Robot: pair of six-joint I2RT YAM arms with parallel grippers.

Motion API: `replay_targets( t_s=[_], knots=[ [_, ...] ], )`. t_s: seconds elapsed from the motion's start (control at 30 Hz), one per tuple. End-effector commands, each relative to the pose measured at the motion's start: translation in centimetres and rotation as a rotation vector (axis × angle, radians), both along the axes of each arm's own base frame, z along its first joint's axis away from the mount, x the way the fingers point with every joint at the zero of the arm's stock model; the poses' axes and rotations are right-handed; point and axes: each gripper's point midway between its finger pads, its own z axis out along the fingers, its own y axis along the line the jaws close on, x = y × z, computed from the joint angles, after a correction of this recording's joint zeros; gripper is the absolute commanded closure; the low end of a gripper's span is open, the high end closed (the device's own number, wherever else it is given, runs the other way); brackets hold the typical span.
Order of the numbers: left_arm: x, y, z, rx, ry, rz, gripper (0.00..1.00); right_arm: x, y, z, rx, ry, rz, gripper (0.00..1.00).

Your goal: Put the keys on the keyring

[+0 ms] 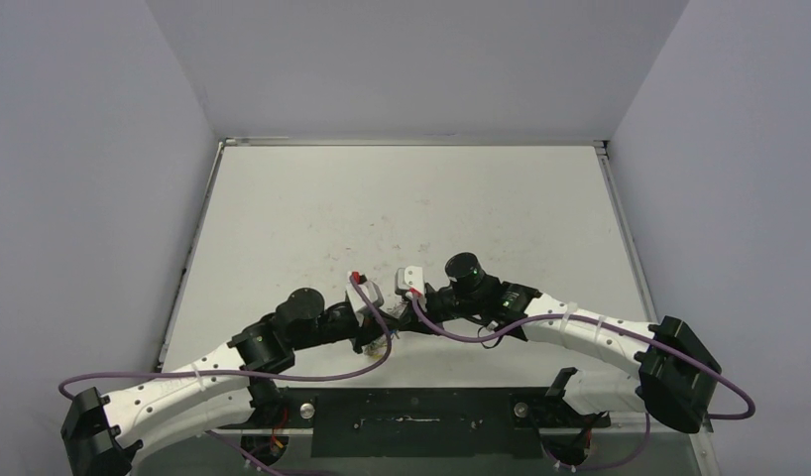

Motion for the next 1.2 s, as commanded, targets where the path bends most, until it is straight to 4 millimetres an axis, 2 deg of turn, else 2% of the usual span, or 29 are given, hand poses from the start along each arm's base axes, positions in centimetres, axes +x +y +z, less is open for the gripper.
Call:
replay_targets(
  t_s=[0.0, 0.33, 0.57, 0.7, 0.93, 1.17],
  knots=[
    [0.1, -0.1, 1.2, -0.011, -0.003, 0.019, 1.00, 1.0, 1.5, 3.7, 0.100, -0.086, 0.000, 1.00],
    [-0.5, 1.2, 2.8, -0.031, -0.023, 0.045, 1.00, 1.3, 1.3, 3.9, 0.100, -0.115, -0.014, 1.00],
    [-0.3, 2.2, 1.9, 0.032, 0.021, 0.097, 1.00, 1.0, 1.3, 4.4, 0.122, -0.118, 0.002, 1.00],
    [0.0, 1.6, 1.5, 0.036, 0.027, 0.094, 1.00, 0.9, 1.4, 4.7, 0.139, -0.123, 0.003, 1.00],
    [0.9, 0.1, 2.4, -0.054, 0.000, 0.104, 1.00, 0.7, 1.3, 4.7, 0.133, -0.119, 0.006, 1.00],
    [1.0, -0.4, 2.1, -0.078, 0.011, 0.104, 1.00, 0.8, 1.3, 4.6, 0.131, -0.120, 0.004, 1.00]
  ],
)
